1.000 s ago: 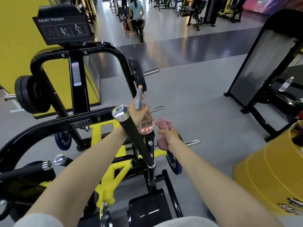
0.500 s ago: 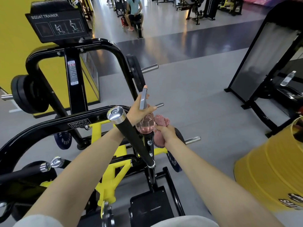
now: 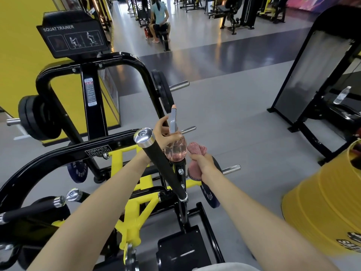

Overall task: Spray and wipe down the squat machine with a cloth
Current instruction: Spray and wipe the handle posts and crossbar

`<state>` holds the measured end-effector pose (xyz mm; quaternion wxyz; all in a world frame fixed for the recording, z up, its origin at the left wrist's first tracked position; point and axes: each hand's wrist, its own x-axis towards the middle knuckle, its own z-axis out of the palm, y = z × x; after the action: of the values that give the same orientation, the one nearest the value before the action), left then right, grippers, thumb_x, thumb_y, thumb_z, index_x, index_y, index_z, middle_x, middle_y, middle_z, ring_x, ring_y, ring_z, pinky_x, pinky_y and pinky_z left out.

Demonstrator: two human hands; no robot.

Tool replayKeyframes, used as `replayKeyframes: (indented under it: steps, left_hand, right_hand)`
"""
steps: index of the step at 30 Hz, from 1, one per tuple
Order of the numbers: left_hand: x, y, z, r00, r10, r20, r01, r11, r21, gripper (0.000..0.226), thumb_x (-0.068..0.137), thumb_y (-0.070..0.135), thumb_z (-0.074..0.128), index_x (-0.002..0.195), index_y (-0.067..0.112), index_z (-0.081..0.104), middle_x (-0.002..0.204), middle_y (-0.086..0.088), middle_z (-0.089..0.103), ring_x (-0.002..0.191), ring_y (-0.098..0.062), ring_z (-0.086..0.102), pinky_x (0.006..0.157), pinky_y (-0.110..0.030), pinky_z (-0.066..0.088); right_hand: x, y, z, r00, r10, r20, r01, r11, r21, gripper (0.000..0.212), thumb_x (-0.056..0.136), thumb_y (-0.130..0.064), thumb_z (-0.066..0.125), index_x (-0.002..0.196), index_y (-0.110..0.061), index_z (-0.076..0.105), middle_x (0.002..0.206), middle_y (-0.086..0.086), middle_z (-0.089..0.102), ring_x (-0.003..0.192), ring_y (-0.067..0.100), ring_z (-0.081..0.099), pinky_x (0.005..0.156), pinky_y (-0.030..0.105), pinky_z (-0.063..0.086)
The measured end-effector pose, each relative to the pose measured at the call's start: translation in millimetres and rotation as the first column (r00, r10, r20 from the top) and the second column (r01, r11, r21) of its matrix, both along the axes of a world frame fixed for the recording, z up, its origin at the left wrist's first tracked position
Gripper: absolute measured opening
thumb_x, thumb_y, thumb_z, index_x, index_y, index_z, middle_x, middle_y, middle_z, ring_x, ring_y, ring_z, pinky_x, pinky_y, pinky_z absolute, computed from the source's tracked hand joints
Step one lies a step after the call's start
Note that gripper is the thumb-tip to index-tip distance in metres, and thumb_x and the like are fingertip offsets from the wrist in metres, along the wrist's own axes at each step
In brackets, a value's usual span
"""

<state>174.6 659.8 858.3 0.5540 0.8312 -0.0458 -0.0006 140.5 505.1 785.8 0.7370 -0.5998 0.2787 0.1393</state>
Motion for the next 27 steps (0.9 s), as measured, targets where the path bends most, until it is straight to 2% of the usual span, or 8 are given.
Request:
replayKeyframes:
  steps: [2, 4, 6, 8, 11, 16, 22, 27]
  left_hand:
    - [-7.1, 15.3, -2.3, 0.998, 0.032, -0.057, -0.035, 0.998, -0.052, 0.069, 0.081, 0.021, 0.075, 0.137, 0.023, 0.034, 0.101, 0.0, 0.061, 0.087, -0.008, 0.061, 0.067, -0.015, 0.05]
    - [-15.3, 31.0, -8.4, 0.991, 0.09, -0.102, -0.099, 0.992, -0.084, 0.04, 0.085, 0.019, 0.071, 0.117, 0.027, 0.048, 0.097, -0.005, 0.062, 0.088, -0.015, 0.061, 0.071, -0.021, 0.048]
    - [-24.5, 43.3, -19.2, 0.973, 0.201, -0.117, -0.203, 0.979, -0.008, 0.012, 0.09, 0.015, 0.064, 0.099, 0.019, 0.056, 0.09, -0.007, 0.059, 0.088, -0.023, 0.061, 0.072, -0.025, 0.046]
    - [-37.7, 53.7, -33.2, 0.938, 0.265, -0.225, -0.245, 0.963, 0.112, 0.018, 0.094, 0.016, 0.057, 0.107, 0.004, 0.058, 0.084, -0.006, 0.056, 0.079, -0.022, 0.057, 0.068, -0.026, 0.043]
    - [-62.9, 61.4, -51.3, 0.841, 0.251, -0.48, -0.104, 0.944, 0.312, 0.019, 0.097, 0.022, 0.053, 0.106, 0.006, 0.058, 0.087, -0.01, 0.06, 0.083, -0.026, 0.058, 0.073, -0.034, 0.045]
    - [-99.5, 61.7, -66.0, 0.679, 0.164, -0.716, 0.247, 0.867, 0.433, 0.028, 0.098, 0.029, 0.05, 0.109, 0.003, 0.056, 0.093, -0.01, 0.067, 0.07, -0.02, 0.06, 0.069, -0.031, 0.046]
    - [-131.1, 41.7, -66.1, 0.628, -0.112, -0.771, 0.57, 0.74, 0.357, 0.031, 0.097, 0.029, 0.051, 0.115, 0.005, 0.06, 0.105, -0.006, 0.069, 0.093, -0.018, 0.067, 0.082, -0.032, 0.051]
    - [-150.0, 10.1, -65.8, 0.672, -0.291, -0.681, 0.614, 0.734, 0.292, 0.031, 0.093, 0.034, 0.058, 0.118, 0.016, 0.054, 0.103, -0.003, 0.062, 0.09, -0.016, 0.063, 0.062, -0.022, 0.044]
  right_hand:
    - [-6.3, -5.4, -2.6, 0.999, -0.026, -0.02, 0.026, 1.0, 0.012, 0.051, 0.081, -0.018, 0.073, 0.126, -0.009, 0.052, 0.119, 0.012, 0.06, 0.105, 0.029, 0.056, 0.088, 0.036, 0.045]
    - [-13.4, -8.3, -4.3, 0.998, -0.062, -0.022, 0.062, 0.998, 0.032, 0.061, 0.078, -0.024, 0.076, 0.13, -0.008, 0.049, 0.124, 0.012, 0.058, 0.107, 0.029, 0.055, 0.089, 0.037, 0.045]
    - [-20.5, -8.5, -7.0, 0.995, -0.094, -0.021, 0.095, 0.995, 0.044, 0.07, 0.075, -0.031, 0.079, 0.133, -0.007, 0.049, 0.126, 0.011, 0.058, 0.112, 0.028, 0.055, 0.094, 0.038, 0.044]
    - [-28.6, -7.9, -8.0, 0.992, -0.125, -0.029, 0.126, 0.991, 0.051, 0.067, 0.077, -0.043, 0.075, 0.128, -0.007, 0.052, 0.121, 0.008, 0.059, 0.108, 0.026, 0.055, 0.094, 0.036, 0.043]
    - [-39.5, -7.5, -7.0, 0.978, -0.183, -0.096, 0.186, 0.982, 0.033, 0.066, 0.082, -0.056, 0.063, 0.127, -0.009, 0.055, 0.123, 0.008, 0.06, 0.11, 0.029, 0.056, 0.099, 0.043, 0.045]
    - [-68.4, -6.8, -13.1, 0.98, -0.179, -0.09, 0.164, 0.974, -0.156, 0.044, 0.086, -0.035, 0.067, 0.114, -0.001, 0.063, 0.106, 0.013, 0.065, 0.103, 0.032, 0.062, 0.092, 0.042, 0.051]
    - [-115.2, -8.1, -1.4, 0.995, -0.013, 0.094, 0.048, 0.922, -0.383, 0.027, 0.092, -0.018, 0.061, 0.113, -0.004, 0.069, 0.108, 0.012, 0.067, 0.102, 0.027, 0.061, 0.092, 0.036, 0.05]
    - [-133.2, -16.9, -4.7, 0.992, 0.107, -0.067, -0.123, 0.941, -0.316, 0.021, 0.092, -0.024, 0.057, 0.107, -0.014, 0.068, 0.116, 0.009, 0.066, 0.107, 0.026, 0.061, 0.098, 0.044, 0.047]
